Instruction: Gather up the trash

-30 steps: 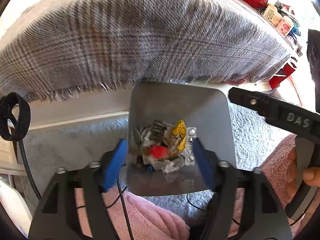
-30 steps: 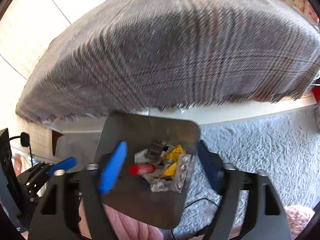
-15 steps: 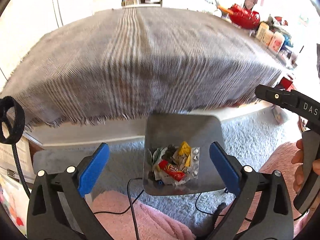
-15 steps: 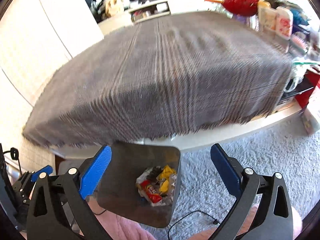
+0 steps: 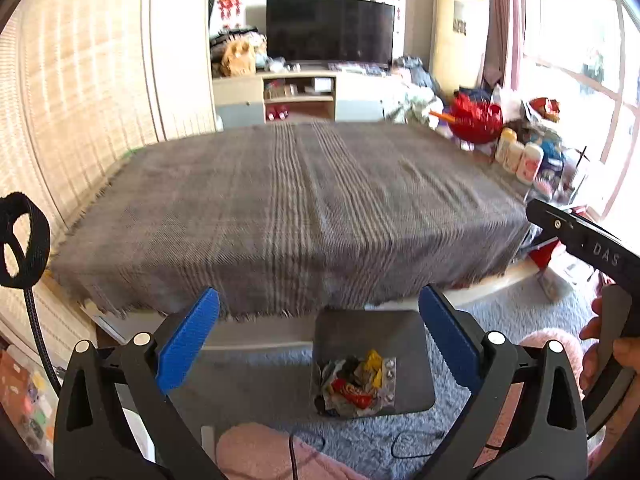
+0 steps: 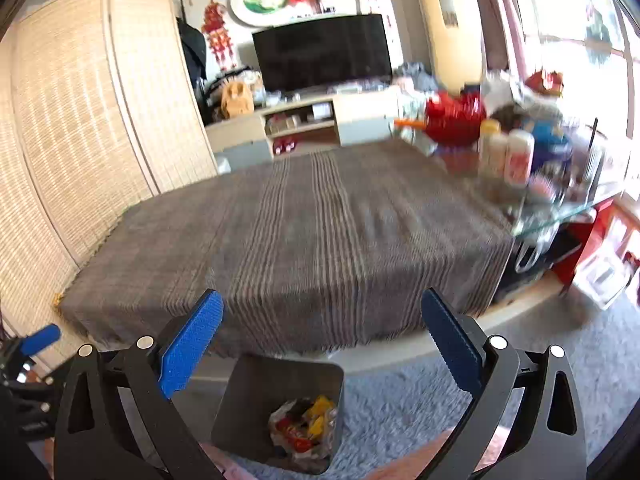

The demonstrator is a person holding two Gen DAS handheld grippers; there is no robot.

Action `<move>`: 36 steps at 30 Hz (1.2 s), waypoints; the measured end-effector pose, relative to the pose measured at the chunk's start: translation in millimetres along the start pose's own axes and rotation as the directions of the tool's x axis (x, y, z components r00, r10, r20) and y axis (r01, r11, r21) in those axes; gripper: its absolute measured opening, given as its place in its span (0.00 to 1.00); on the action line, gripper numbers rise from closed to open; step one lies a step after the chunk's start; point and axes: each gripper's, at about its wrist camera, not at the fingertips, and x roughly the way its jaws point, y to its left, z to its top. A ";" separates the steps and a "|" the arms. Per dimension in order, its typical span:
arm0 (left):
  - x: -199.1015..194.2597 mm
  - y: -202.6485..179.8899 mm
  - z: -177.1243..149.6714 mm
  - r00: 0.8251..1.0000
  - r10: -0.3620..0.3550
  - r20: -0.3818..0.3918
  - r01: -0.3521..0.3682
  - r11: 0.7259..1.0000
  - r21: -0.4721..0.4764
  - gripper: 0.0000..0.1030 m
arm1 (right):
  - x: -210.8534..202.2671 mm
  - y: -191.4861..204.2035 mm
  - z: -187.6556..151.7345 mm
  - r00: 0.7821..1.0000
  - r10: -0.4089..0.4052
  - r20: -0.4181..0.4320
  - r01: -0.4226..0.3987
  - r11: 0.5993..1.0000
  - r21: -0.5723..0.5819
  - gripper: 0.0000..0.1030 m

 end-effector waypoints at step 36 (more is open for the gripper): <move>-110.2 2.1 23.4 0.946 0.107 0.307 -0.105 0.994 -0.021 0.92 | -101.0 31.9 23.6 0.965 -0.005 0.261 0.024 0.997 -0.070 0.97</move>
